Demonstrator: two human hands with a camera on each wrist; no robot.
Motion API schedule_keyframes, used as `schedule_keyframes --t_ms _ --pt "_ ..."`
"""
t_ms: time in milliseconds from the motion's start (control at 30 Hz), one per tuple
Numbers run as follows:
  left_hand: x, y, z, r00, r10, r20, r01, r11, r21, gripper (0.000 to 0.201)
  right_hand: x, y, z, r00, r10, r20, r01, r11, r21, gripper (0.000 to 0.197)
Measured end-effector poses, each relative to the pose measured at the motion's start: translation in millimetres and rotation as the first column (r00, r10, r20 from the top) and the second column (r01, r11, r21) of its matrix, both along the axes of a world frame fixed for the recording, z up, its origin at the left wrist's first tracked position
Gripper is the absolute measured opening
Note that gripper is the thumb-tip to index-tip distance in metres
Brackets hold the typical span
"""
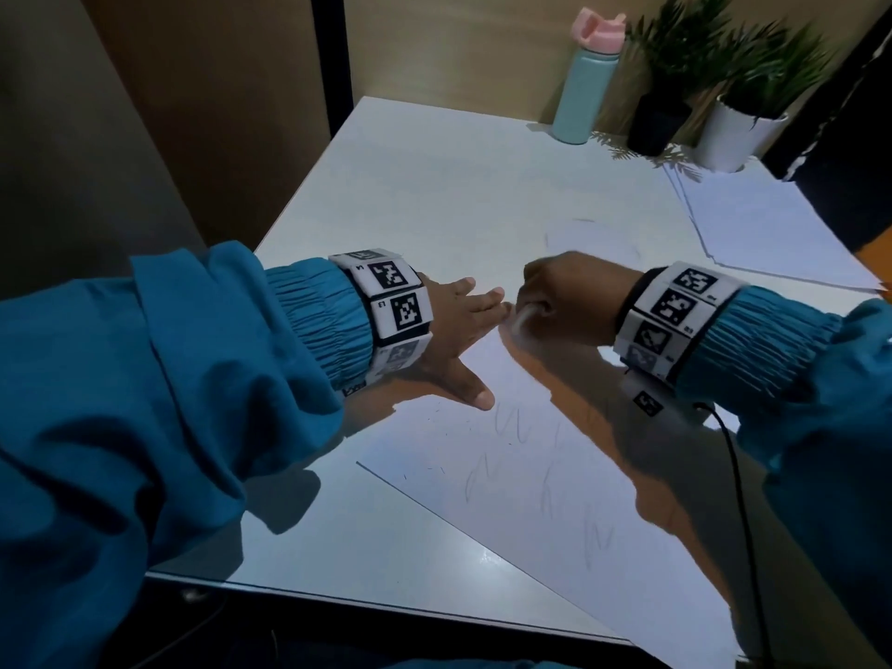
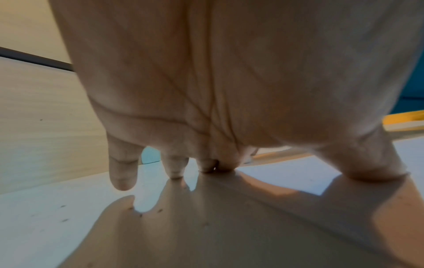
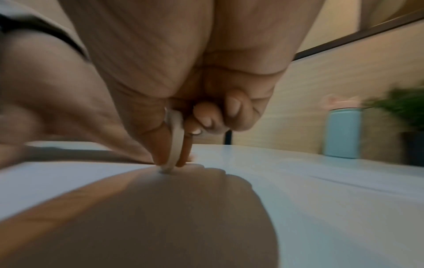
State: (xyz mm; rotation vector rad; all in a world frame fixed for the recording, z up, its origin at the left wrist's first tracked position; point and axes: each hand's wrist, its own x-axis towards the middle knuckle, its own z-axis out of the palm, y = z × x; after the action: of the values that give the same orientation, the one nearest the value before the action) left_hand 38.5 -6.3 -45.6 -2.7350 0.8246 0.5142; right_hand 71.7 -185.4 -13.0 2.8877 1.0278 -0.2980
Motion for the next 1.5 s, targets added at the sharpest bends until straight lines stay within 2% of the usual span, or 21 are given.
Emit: schedule_keyframes --t_ms 67,200,267,333,400,533,600,667,733,800,867,933,1000,1067,1167,1200,1300,1367,1500 --pt "1.1 0.4 -2.1 1.0 0.001 0.019 -0.001 1.0 0.006 0.122 9.1 -4.5 0.0 0.999 -0.025 0.03 0.024 0.999 0.029 0.036" --pt "1.0 1.1 0.7 1.0 -0.018 -0.009 0.018 1.0 -0.021 0.115 -20.0 9.6 -6.8 0.992 0.087 -0.089 -0.084 0.996 0.041 0.026" --pt "0.4 0.2 1.5 1.0 -0.014 0.0 0.014 1.0 -0.018 0.116 -17.5 7.2 -4.0 0.992 0.09 -0.084 -0.089 0.996 0.017 0.037" --pt "-0.2 -1.4 1.9 1.0 -0.004 0.011 0.004 1.0 0.007 0.119 2.0 2.2 0.4 0.999 0.023 -0.024 -0.022 1.0 0.007 0.046" --pt "0.3 -0.8 1.1 1.0 0.0 0.01 0.0 1.0 0.002 0.12 7.1 2.6 1.2 1.0 0.001 0.006 -0.001 1.0 0.01 0.039" --pt "1.1 1.1 2.9 0.999 -0.039 -0.008 0.039 0.999 0.005 0.11 -16.9 16.0 -9.6 0.982 0.148 -0.122 -0.146 0.989 0.02 0.061" --pt "0.5 0.8 2.1 1.0 -0.024 -0.006 0.024 1.0 0.0 0.114 -9.9 14.8 -3.9 0.991 0.082 -0.102 -0.085 0.996 -0.022 0.049" --pt "0.0 0.3 0.0 1.0 -0.011 0.012 0.011 1.0 -0.017 0.12 6.3 8.5 3.6 0.999 -0.038 -0.011 0.038 0.998 -0.05 0.03" --pt "-0.2 0.5 0.0 1.0 -0.009 0.0 0.009 1.0 -0.025 0.119 5.0 10.3 3.1 0.999 -0.033 0.003 0.033 0.999 -0.029 0.032" --pt "0.4 0.6 1.8 0.999 -0.025 -0.021 0.025 1.0 -0.007 0.114 -10.2 18.6 -8.2 0.995 0.076 -0.071 -0.077 0.997 -0.017 0.051" --pt "1.5 1.5 0.5 0.999 -0.033 -0.032 0.032 0.999 -0.008 0.114 -18.2 21.9 -11.3 0.985 0.138 -0.1 -0.144 0.988 -0.052 0.052" --pt "2.0 2.5 -2.9 1.0 -0.024 -0.017 0.023 0.999 -0.044 0.117 -7.3 17.8 -4.1 0.999 0.045 -0.025 -0.048 0.995 -0.091 0.036" --pt "2.2 3.3 -5.4 1.0 -0.017 0.0 0.017 0.999 -0.042 0.122 9.0 10.0 8.0 0.997 -0.079 0.008 0.08 0.996 -0.048 0.027" --pt "2.8 2.4 -4.6 1.0 -0.011 -0.007 0.011 1.0 -0.027 0.124 4.1 9.9 7.6 0.999 -0.031 -0.014 0.031 0.999 -0.009 0.031" --pt "4.4 2.3 -4.5 0.999 -0.032 -0.014 0.032 0.999 -0.013 0.115 -30.2 22.2 1.7 0.976 0.166 -0.143 -0.177 0.981 -0.073 0.033" --pt "4.5 2.5 -5.1 0.999 -0.033 -0.011 0.033 0.999 -0.02 0.115 -35.4 21.6 1.7 0.974 0.167 -0.155 -0.182 0.979 -0.09 0.031" --pt "2.8 2.0 -4.6 1.0 -0.001 -0.005 0.001 1.0 -0.015 0.122 -7.7 9.9 7.9 0.999 0.031 0.024 -0.029 0.996 -0.086 0.042" --pt "0.5 1.2 -2.3 1.0 0.007 0.0 -0.007 1.0 -0.001 0.123 6.8 2.4 10.7 0.998 -0.047 0.046 0.049 0.998 -0.049 0.038" --pt "-2.0 -1.2 4.3 0.999 0.013 -0.042 -0.014 0.999 -0.03 0.116 -36.7 20.3 7.0 0.986 0.099 -0.135 -0.112 0.99 -0.088 0.022"
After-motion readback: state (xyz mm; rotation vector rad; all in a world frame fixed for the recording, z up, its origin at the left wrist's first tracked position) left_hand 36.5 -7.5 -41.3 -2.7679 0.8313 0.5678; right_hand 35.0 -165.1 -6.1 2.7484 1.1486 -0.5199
